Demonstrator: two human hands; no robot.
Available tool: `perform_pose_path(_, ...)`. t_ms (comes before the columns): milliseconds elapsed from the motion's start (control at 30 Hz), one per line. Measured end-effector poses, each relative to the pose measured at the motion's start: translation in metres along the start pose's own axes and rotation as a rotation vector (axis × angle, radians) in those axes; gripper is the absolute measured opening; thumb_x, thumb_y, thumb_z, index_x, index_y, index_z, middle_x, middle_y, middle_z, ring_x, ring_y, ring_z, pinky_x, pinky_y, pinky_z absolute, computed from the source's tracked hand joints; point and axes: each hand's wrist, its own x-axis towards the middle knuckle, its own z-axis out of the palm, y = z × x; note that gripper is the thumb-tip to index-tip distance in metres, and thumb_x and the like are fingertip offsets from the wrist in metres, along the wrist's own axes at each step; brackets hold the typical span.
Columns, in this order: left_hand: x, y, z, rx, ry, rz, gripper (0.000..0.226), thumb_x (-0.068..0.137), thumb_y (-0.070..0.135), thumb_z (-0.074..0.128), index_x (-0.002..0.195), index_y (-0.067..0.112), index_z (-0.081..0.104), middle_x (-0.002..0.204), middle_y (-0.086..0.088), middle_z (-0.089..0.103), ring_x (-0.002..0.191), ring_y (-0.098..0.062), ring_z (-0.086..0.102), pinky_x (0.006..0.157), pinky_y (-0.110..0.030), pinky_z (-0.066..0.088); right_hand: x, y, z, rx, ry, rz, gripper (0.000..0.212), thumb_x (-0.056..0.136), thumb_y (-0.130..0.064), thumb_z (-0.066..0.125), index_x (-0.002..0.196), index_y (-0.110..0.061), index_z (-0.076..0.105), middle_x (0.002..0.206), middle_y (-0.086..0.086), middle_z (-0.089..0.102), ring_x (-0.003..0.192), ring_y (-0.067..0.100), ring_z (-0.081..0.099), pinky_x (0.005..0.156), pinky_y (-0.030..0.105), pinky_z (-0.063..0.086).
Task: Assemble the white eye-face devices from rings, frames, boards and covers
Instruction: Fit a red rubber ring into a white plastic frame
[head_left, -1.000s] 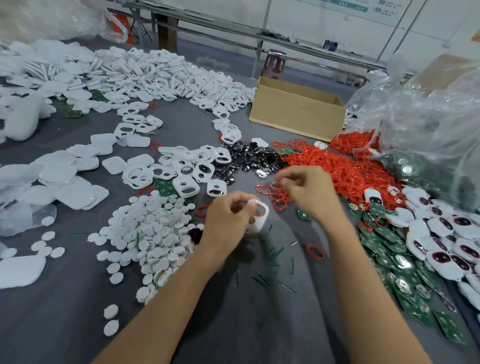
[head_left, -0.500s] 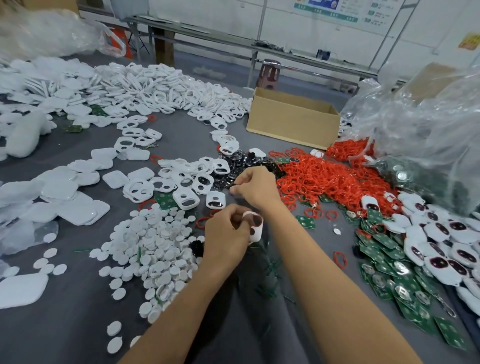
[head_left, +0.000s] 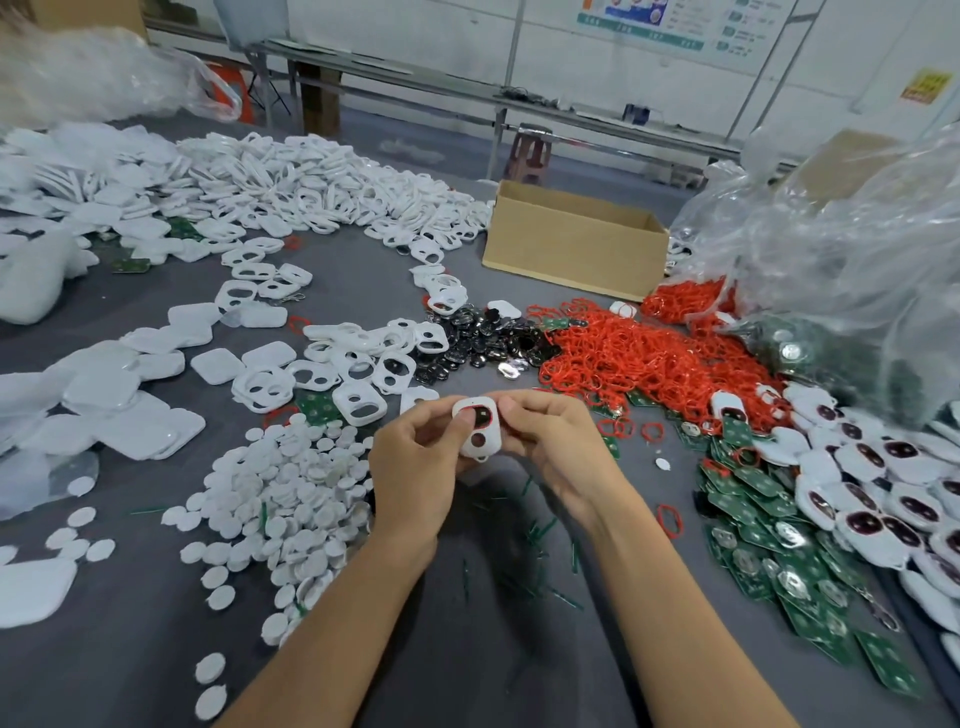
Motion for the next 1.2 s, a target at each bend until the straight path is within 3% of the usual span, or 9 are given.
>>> perform_pose_path(167, -0.003, 0.003, -0.001, -0.026, -0.079, -0.006, 0.012, 0.084, 0.011, 0.073, 0.087, 0.023, 0.077, 0.084, -0.002, 0.076, 0.083, -0.024, 0.073, 0.080, -0.044, 0.059, 0.002, 0.003, -0.004, -0.023, -0.030, -0.027, 0.016, 0.074, -0.007, 0.072, 0.089, -0.002, 0.071, 0.080, 0.016, 0.073, 0.067, 0.023, 0.068, 0.071, 0.032, 0.057)
perform_pose_path(367, -0.003, 0.013, -0.002, -0.170, -0.175, -0.077, 0.016, 0.076, 0.017, 0.075, 0.092, 0.012, 0.075, 0.079, -0.004, 0.074, 0.075, -0.015, 0.070, 0.073, -0.031, 0.060, 0.003, 0.003, -0.006, 0.062, -0.091, -0.038, 0.026, 0.074, -0.016, 0.069, 0.094, 0.000, 0.069, 0.081, 0.014, 0.072, 0.071, 0.022, 0.067, 0.074, 0.030, 0.056)
perform_pose_path(500, -0.005, 0.016, -0.003, -0.220, -0.190, -0.078, 0.010, 0.069, 0.024, 0.073, 0.078, 0.019, 0.075, 0.071, 0.000, 0.071, 0.068, -0.010, 0.068, 0.063, -0.024, 0.058, 0.003, 0.005, -0.006, 0.081, -0.115, -0.049, 0.027, 0.076, -0.016, 0.068, 0.096, 0.001, 0.070, 0.083, 0.016, 0.071, 0.075, 0.024, 0.066, 0.079, 0.033, 0.055)
perform_pose_path(567, -0.005, 0.015, -0.003, -0.188, -0.173, -0.060, 0.003, 0.075, 0.021, 0.073, 0.076, 0.020, 0.075, 0.073, -0.002, 0.071, 0.071, -0.013, 0.067, 0.067, -0.029, 0.059, 0.002, 0.006, -0.005, 0.074, -0.113, -0.051, 0.019, 0.076, -0.017, 0.068, 0.090, -0.004, 0.071, 0.079, 0.014, 0.071, 0.071, 0.022, 0.067, 0.073, 0.028, 0.057)
perform_pose_path(667, -0.004, 0.011, -0.001, -0.063, -0.120, -0.002, 0.009, 0.085, 0.014, 0.071, 0.079, 0.020, 0.073, 0.075, -0.002, 0.072, 0.075, -0.018, 0.067, 0.077, -0.041, 0.057, 0.000, 0.008, -0.006, 0.065, -0.089, -0.050, 0.013, 0.074, -0.016, 0.070, 0.083, -0.007, 0.072, 0.077, 0.013, 0.072, 0.067, 0.020, 0.068, 0.068, 0.026, 0.056)
perform_pose_path(867, 0.001, 0.002, 0.002, 0.178, -0.020, 0.115, 0.020, 0.089, 0.016, 0.068, 0.075, 0.030, 0.066, 0.077, 0.007, 0.070, 0.074, -0.013, 0.065, 0.075, -0.031, 0.053, -0.002, 0.013, 0.001, 0.032, -0.025, -0.029, 0.011, 0.079, -0.011, 0.068, 0.084, -0.002, 0.069, 0.074, 0.011, 0.069, 0.066, 0.018, 0.064, 0.068, 0.027, 0.053)
perform_pose_path(1000, 0.002, 0.001, 0.002, 0.193, 0.019, 0.091, 0.020, 0.091, 0.018, 0.066, 0.075, 0.031, 0.065, 0.076, 0.007, 0.069, 0.073, -0.010, 0.064, 0.073, -0.027, 0.051, -0.004, 0.011, 0.003, 0.035, -0.066, 0.030, 0.011, 0.089, -0.005, 0.060, 0.092, -0.003, 0.070, 0.070, 0.001, 0.070, 0.060, 0.005, 0.063, 0.053, 0.013, 0.047)
perform_pose_path(1200, 0.000, 0.004, 0.000, -0.011, -0.039, -0.042, 0.007, 0.087, 0.017, 0.070, 0.081, 0.020, 0.073, 0.077, -0.001, 0.073, 0.073, -0.014, 0.066, 0.072, -0.033, 0.054, -0.003, 0.007, 0.004, 0.135, -0.049, 0.090, 0.016, 0.088, -0.006, 0.060, 0.103, -0.002, 0.066, 0.086, 0.009, 0.069, 0.072, 0.014, 0.066, 0.067, 0.020, 0.054)
